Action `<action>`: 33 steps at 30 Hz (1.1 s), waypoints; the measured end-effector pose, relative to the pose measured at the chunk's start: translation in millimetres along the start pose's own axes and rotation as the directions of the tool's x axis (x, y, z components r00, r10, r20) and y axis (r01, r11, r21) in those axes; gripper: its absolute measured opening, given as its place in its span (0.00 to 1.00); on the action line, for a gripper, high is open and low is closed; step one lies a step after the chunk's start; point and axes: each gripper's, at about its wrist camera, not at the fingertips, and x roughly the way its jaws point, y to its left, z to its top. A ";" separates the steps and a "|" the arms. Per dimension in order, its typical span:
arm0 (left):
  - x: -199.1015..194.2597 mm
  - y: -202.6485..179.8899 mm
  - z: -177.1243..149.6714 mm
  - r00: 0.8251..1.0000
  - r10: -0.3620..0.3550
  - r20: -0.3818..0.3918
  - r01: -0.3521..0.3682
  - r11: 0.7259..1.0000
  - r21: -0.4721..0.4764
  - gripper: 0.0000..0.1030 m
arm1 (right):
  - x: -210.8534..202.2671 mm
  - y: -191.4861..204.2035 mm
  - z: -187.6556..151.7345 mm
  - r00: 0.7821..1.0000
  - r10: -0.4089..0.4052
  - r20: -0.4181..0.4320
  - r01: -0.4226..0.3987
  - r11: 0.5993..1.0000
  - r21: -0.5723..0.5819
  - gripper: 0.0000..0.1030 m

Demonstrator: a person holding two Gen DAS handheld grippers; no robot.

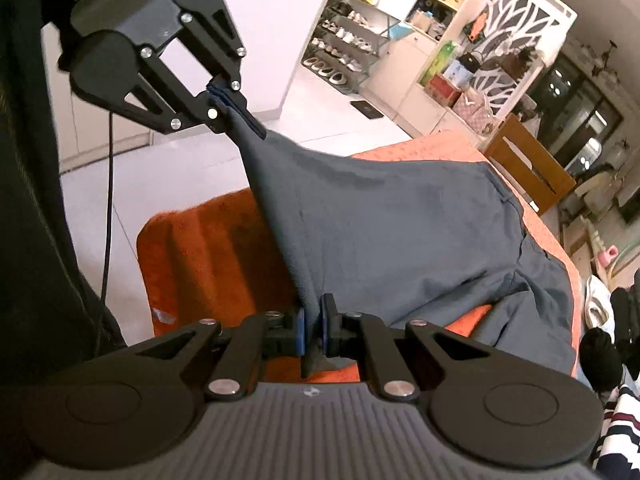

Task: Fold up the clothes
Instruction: 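Carry the lifted hems toward the waistband with both grippers, folding the legs over, then lay the folded legs down and open both grippers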

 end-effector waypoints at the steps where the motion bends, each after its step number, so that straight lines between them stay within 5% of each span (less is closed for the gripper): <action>1: 0.2 7.6 6.0 1.000 0.004 0.007 -0.004 0.999 -0.034 0.06 | -1.9 -8.9 3.0 1.000 -0.002 0.005 0.002 1.000 0.013 0.09; 11: 26.9 69.5 71.3 0.995 0.094 0.032 -0.085 0.970 -0.226 0.07 | -1.6 -132.0 43.9 0.996 -0.045 0.073 0.038 0.994 0.099 0.09; 23: 152.6 138.1 98.9 0.982 0.074 -0.172 -0.142 0.892 -0.430 0.12 | 112.1 -241.5 41.9 0.997 0.081 -0.006 -0.079 0.988 0.133 0.09; 28: 189.5 160.1 87.4 0.975 0.056 -0.217 -0.165 0.835 -0.525 0.29 | 162.2 -266.0 34.1 0.989 0.142 -0.042 -0.133 0.978 0.163 0.09; 31: 185.0 174.3 85.2 0.982 0.058 -0.181 -0.159 0.773 -0.614 0.44 | 185.9 -274.4 29.0 0.985 0.167 -0.051 -0.156 0.972 0.176 0.12; 33: 174.4 172.6 86.2 0.983 0.075 -0.168 -0.165 0.765 -0.623 0.49 | 194.9 -276.6 28.7 0.982 0.184 -0.040 -0.174 0.967 0.185 0.14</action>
